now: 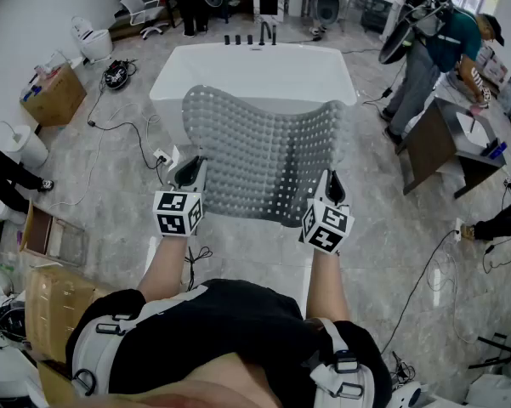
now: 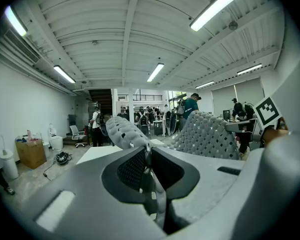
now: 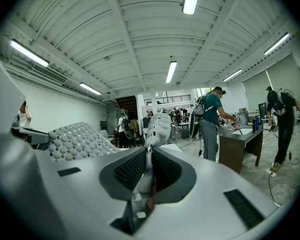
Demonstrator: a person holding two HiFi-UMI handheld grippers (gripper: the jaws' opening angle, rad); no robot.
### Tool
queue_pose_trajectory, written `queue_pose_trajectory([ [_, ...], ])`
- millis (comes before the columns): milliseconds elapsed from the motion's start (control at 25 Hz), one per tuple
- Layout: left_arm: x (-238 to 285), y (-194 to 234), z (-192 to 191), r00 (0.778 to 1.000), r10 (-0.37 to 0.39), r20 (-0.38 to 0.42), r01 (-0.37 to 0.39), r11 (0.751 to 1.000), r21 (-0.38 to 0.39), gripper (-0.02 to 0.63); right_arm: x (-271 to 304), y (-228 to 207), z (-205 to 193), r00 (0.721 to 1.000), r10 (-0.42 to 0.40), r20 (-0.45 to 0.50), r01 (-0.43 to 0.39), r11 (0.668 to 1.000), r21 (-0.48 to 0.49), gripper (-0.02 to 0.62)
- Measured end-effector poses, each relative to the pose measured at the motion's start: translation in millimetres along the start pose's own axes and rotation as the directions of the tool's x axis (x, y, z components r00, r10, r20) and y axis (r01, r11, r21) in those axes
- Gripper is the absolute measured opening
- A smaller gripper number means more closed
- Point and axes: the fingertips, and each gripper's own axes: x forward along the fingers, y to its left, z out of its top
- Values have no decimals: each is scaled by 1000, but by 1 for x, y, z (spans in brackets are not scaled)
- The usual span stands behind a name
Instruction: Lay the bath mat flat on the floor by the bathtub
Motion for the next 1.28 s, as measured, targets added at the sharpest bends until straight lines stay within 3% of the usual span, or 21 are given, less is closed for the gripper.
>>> queue_pose_trajectory([
  [360, -26, 16, 1, 1000, 6, 12, -6, 1000, 14, 43, -15, 28, -10, 1000, 25, -8, -25, 999, 24, 40],
  [800, -37, 42, -15, 1000, -11, -8, 11, 1000, -26, 41, -19, 56, -29, 997, 13, -70, -11, 1000, 16, 40],
  [1280, -25, 83, -20, 997, -74, 22, 75, 996, -49, 41, -9, 87, -26, 998, -48, -41, 47, 999, -21, 41],
])
